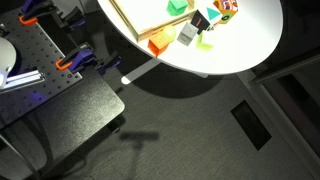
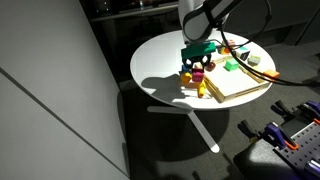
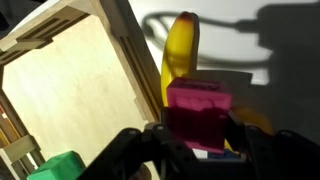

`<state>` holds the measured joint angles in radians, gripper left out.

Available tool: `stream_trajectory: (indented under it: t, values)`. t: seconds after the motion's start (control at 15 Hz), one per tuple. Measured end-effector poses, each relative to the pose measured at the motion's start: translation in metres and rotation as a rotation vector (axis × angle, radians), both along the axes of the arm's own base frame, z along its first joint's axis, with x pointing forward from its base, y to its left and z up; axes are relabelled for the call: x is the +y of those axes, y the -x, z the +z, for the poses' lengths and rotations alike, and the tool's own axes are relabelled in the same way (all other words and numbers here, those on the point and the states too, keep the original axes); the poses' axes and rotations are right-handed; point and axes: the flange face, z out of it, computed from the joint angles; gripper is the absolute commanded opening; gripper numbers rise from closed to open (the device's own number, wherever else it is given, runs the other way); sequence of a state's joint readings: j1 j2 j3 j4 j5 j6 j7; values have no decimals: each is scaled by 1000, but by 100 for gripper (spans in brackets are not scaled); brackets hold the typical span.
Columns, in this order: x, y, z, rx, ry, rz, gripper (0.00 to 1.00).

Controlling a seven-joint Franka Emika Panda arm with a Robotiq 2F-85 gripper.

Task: Pick up the objects on the left side of the tray and place them in the tray starting with the mulberry pink block then the yellow round fruit and finally the blue block

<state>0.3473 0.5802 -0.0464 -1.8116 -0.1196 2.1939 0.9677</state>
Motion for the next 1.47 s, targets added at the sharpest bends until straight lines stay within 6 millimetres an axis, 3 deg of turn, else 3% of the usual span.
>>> stream_trajectory:
  t: [0.47, 0.73, 0.8, 1.0, 1.07, 1.2, 1.47]
  values:
    - [-52, -4, 23, 8, 19, -74, 28]
    - [-85, 2, 25, 23, 23, -122, 28]
    - [-93, 3, 24, 27, 25, -135, 72]
    - [-115, 6, 21, 38, 30, -171, 95]
    - [-120, 6, 21, 39, 31, -178, 99]
    - [-124, 7, 22, 37, 30, -185, 100]
    - [-116, 6, 28, 21, 19, -172, 100]
